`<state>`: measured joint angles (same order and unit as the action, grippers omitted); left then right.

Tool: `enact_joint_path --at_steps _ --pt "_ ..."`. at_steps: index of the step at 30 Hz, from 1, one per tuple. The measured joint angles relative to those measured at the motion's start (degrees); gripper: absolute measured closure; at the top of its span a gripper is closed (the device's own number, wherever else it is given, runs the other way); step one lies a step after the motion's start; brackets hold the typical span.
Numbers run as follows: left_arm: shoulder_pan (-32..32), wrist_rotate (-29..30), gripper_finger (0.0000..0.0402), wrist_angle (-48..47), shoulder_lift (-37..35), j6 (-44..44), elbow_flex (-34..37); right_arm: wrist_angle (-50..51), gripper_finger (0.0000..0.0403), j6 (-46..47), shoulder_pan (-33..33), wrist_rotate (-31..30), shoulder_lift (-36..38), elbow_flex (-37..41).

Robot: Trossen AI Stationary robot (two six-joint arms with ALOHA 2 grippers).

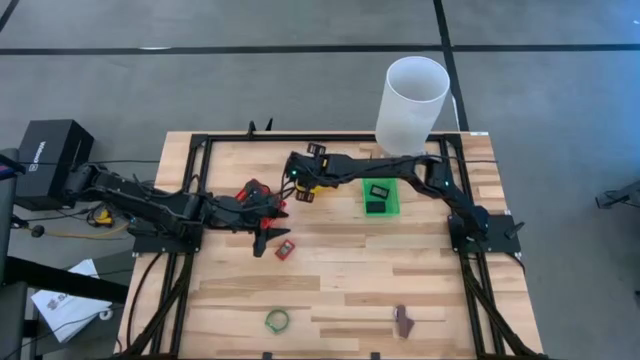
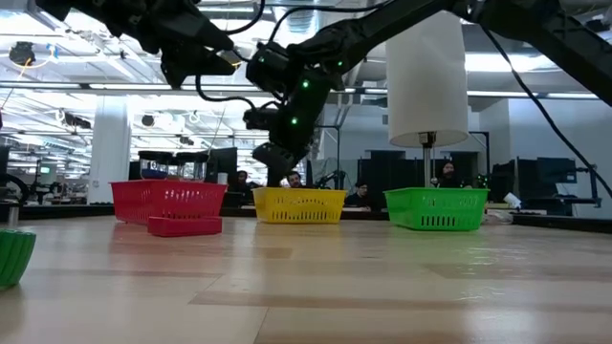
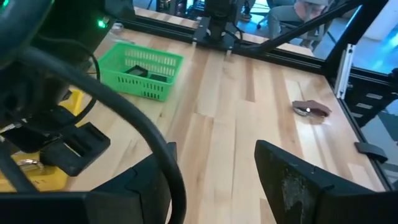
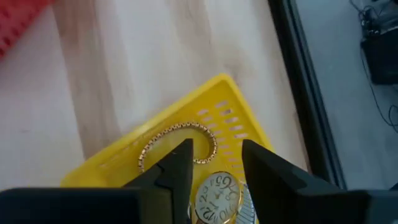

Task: Pick & Place Office items
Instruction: Put the red digital clock into the green basket

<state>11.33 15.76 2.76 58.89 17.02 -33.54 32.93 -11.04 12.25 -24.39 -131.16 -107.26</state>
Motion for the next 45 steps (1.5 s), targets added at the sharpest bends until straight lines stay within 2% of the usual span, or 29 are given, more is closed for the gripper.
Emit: enact_joint_path --at_steps 10,13,22,29,32,34,37,40,43,45 --pt "-0.02 0.28 0.0189 0.41 0.0 -0.11 0.0 2.79 0.0257 0.26 -6.14 -2.75 1.65 -0.14" --pt "0.27 0.23 0.0189 0.4 -0.12 -0.17 0.0 5.77 0.0258 3.21 -7.47 -2.76 2.24 -0.01" --pt "0.53 -0.05 0.0189 0.41 -1.73 -1.29 0.08 24.35 0.0256 13.25 -12.07 -2.75 2.43 -0.02" --pt "0.21 0.36 0.0189 1.66 -2.29 -13.4 0.02 36.96 0.0254 20.37 -13.99 -2.97 3.14 0.06" --pt "-0.13 0.36 0.0189 2.26 -2.29 -15.69 0.02 41.51 0.0253 20.34 -15.22 -5.09 4.14 0.01" --pt "-0.15 0.3 0.0189 4.87 -2.29 -15.7 -0.13 43.69 0.0253 21.2 -15.91 -8.76 5.07 0.03" --pt "-0.19 -4.67 0.0189 9.88 -2.29 -17.29 -1.61 47.84 0.0254 24.47 -16.08 -14.07 6.62 0.0" --pt "0.04 -10.33 0.0189 15.08 -2.34 -19.83 -2.23 51.59 0.0255 28.59 -15.86 -16.32 8.34 -0.02" --pt "0.16 -10.71 0.0189 16.88 -2.32 -20.28 -2.25 56.68 0.0254 33.02 -15.53 -16.67 10.44 -0.03" --pt "0.09 -10.57 0.0189 16.68 -2.3 -22.0 -2.25 56.72 0.0255 34.95 -15.52 -16.96 12.04 0.86"
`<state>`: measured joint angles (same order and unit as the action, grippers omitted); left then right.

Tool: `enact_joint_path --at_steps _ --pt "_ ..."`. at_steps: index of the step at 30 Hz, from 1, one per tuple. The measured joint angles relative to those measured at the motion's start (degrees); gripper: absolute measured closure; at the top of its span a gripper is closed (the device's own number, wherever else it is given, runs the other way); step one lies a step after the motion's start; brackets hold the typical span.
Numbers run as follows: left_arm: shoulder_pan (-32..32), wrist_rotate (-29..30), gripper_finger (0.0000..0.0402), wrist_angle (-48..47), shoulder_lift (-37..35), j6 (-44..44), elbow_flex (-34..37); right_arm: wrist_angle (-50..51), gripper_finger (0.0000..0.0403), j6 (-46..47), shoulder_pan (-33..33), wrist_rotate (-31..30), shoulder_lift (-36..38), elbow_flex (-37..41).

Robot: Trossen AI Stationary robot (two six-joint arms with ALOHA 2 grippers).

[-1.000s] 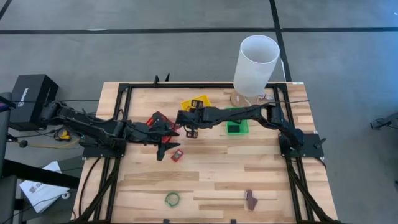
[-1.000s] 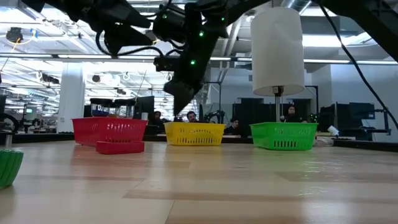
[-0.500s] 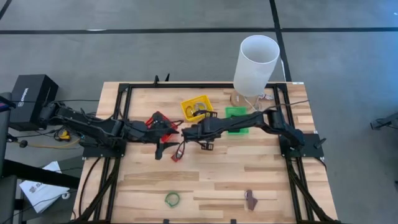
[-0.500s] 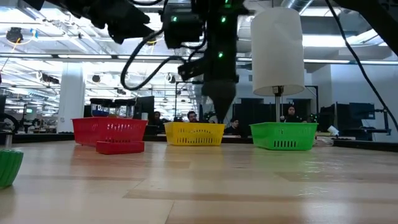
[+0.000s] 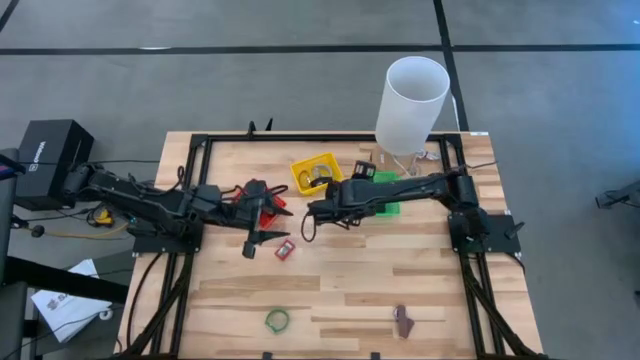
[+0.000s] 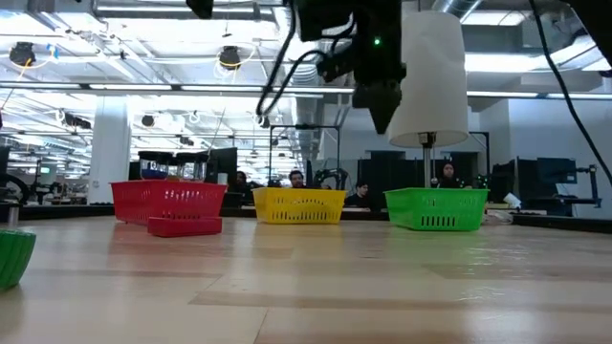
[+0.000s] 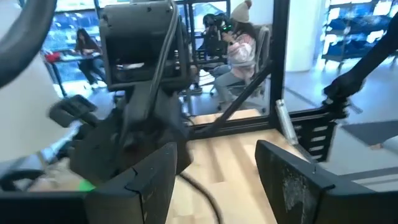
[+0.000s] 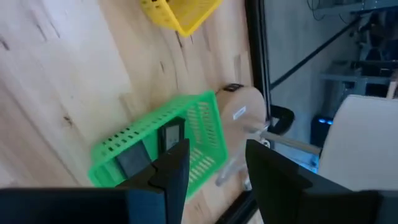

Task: Pick & Place Office items
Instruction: Put the red digital clock into the green basket

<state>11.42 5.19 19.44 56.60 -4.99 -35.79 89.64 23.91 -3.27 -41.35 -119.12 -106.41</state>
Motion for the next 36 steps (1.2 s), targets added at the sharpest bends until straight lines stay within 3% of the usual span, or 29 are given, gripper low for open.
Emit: enact_joint_path --at_steps 4,10,15,20,26,29,33,36 --pt "0.0 -0.11 0.0189 0.02 0.0 -3.07 0.0 -0.89 0.0255 2.22 -1.78 0.38 6.22 6.12" --pt "0.02 -0.11 0.0189 0.15 0.0 -3.18 0.0 -6.14 0.0255 5.56 -6.4 0.53 17.97 23.01" --pt "0.02 -0.11 0.0189 0.44 0.0 -3.15 0.0 -18.61 0.0255 6.76 -10.75 0.98 29.11 39.06" --pt "0.02 -0.11 0.0189 0.48 0.0 -1.23 0.0 -35.21 0.0255 7.46 -15.06 1.49 38.77 50.39" --pt "0.28 -0.12 0.0189 1.04 1.55 5.23 -0.03 -58.64 0.0255 -8.6 -19.28 3.09 47.44 61.4" --pt "0.73 -0.13 0.0189 0.32 3.95 9.14 0.09 -71.26 0.0255 -17.3 -19.54 7.62 52.15 67.72" --pt "1.71 -0.13 0.0189 0.76 8.74 13.19 0.07 -87.65 0.0255 -27.84 -16.55 20.27 59.58 75.1" --pt "2.45 -0.04 0.0189 1.25 13.1 14.55 0.0 -96.02 0.0255 -30.63 -12.6 28.37 64.2 79.54"
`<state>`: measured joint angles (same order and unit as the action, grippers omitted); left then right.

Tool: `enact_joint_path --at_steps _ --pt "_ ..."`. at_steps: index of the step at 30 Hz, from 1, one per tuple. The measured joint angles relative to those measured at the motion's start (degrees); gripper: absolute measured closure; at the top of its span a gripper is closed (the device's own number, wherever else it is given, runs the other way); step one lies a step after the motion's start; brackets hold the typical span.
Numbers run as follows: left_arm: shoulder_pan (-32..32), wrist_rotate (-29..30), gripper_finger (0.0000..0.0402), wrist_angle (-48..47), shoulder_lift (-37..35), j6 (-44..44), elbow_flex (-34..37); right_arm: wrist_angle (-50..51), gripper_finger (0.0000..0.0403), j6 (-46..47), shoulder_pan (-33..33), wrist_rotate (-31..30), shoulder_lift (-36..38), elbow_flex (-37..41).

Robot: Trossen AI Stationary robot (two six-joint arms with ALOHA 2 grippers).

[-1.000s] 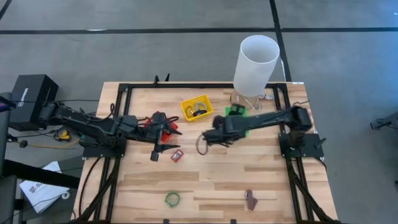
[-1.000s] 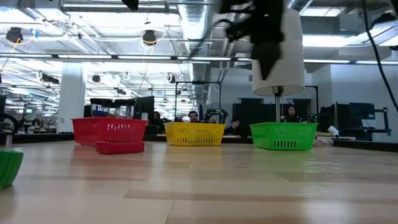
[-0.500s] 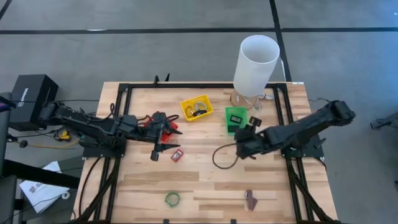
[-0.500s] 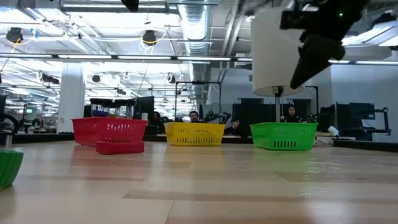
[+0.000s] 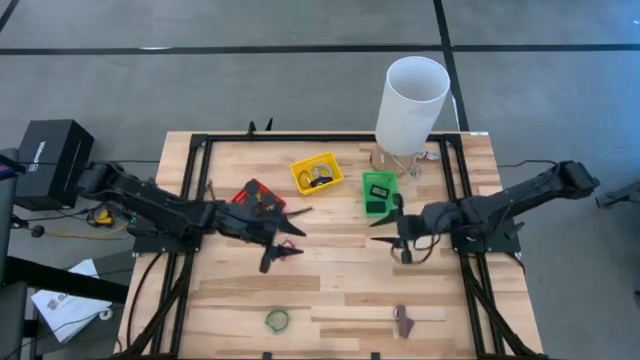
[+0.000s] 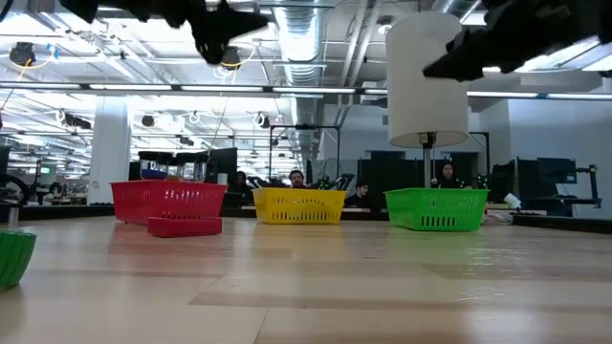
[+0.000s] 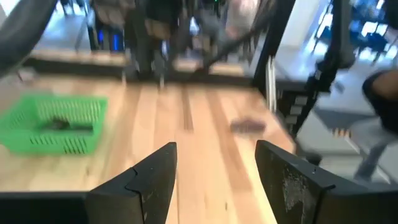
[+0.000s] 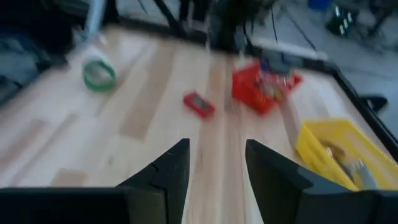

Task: Pick & Place Office items
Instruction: Put the red digital clock into the green basket

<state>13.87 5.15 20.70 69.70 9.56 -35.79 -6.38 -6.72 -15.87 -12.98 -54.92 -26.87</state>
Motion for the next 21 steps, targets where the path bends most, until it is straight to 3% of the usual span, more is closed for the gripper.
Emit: enact_joint_path --at_steps 6,12,16,21 --pt "1.68 5.18 0.0189 -0.73 7.39 0.51 0.04 -7.52 0.0255 -3.73 6.97 11.43 2.68 5.71" --pt "3.22 15.14 0.0189 -2.48 10.68 4.46 0.04 -12.37 0.0255 -5.05 11.84 11.73 -0.31 5.79" --pt "4.96 22.55 0.0189 -4.99 9.02 5.87 -1.35 -22.8 0.0255 -11.56 15.46 11.06 -3.26 5.79" --pt "8.98 31.26 0.0189 -11.34 8.19 9.77 -4.39 -36.93 0.0255 -10.83 20.19 10.18 -7.93 5.72"
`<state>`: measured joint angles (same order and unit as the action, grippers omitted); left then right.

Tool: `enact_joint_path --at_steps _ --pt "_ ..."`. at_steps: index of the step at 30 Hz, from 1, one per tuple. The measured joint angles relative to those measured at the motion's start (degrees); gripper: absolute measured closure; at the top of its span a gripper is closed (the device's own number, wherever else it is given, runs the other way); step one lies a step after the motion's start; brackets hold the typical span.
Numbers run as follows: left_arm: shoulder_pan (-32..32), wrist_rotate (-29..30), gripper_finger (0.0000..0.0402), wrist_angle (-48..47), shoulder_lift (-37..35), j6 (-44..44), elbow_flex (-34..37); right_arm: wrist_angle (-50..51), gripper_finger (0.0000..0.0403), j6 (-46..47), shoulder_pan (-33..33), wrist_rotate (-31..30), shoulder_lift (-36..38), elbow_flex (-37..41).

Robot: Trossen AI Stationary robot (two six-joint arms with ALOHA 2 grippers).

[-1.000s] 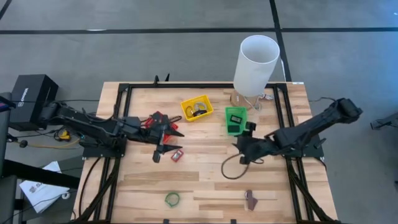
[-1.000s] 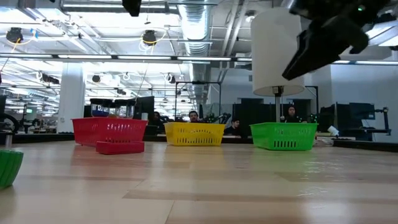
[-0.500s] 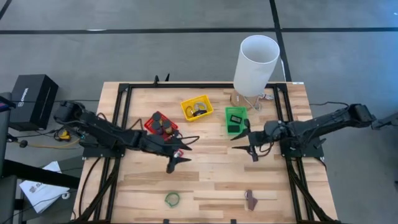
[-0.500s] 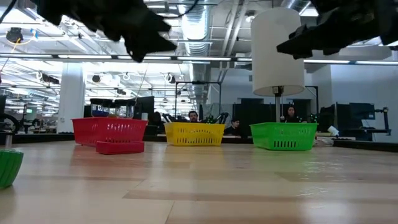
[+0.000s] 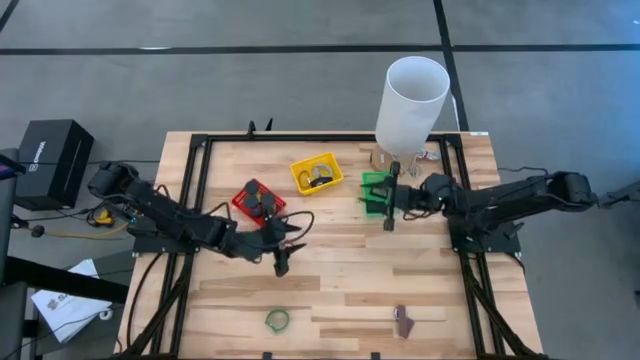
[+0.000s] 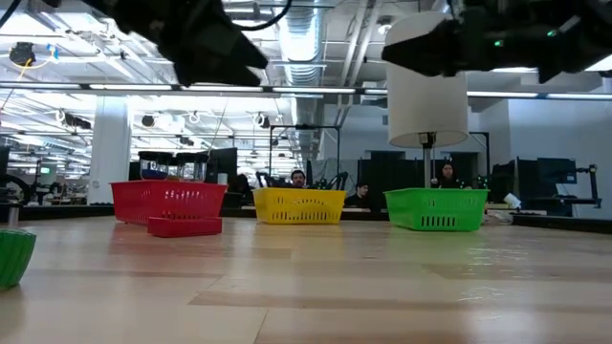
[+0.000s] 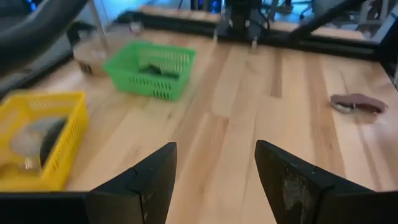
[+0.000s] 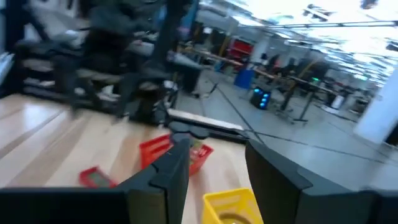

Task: Pick & Place Office items
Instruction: Put the red digital clock into the green basket

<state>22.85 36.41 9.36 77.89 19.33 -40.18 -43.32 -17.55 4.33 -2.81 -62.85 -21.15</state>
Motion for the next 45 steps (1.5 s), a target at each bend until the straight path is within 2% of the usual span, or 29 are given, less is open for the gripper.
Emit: enact_joint_path --at_steps 5,9,13,17,22,27,31,40,45 --pt "3.67 3.08 0.0189 -7.72 0.49 13.86 1.21 -7.32 0.0255 0.66 3.32 -0.13 -5.49 0.0" --pt "5.5 3.29 0.0189 -8.93 0.5 22.2 4.23 -13.09 0.0255 5.56 5.94 -0.44 -11.27 -1.62" --pt "5.84 3.27 0.0189 -8.81 0.5 27.4 7.01 -12.19 0.0255 6.44 7.67 0.14 -17.38 -6.64" --pt "6.07 2.48 0.0189 -9.05 0.5 32.14 10.42 -9.36 0.0255 2.8 7.6 5.1 -23.82 -12.51" --pt "6.01 0.74 0.0183 -9.01 0.5 32.47 12.57 1.05 0.0243 2.54 7.33 11.45 -28.35 -20.64" --pt "5.97 0.61 0.0158 -8.86 0.5 35.4 12.74 14.39 0.0211 2.3 7.47 11.58 -30.42 -28.41" --pt "6.01 0.21 0.0143 -8.87 0.5 36.28 13.25 20.95 0.0192 0.63 7.38 11.58 -30.18 -32.18" --pt "6.01 0.32 0.014 -8.66 0.58 39.66 14.92 23.58 0.0188 2.42 7.2 11.61 -30.25 -32.79" --pt "5.97 0.56 0.0139 -6.17 3.9 39.65 14.95 24.06 0.0189 2.55 6.52 11.63 -30.25 -32.79"
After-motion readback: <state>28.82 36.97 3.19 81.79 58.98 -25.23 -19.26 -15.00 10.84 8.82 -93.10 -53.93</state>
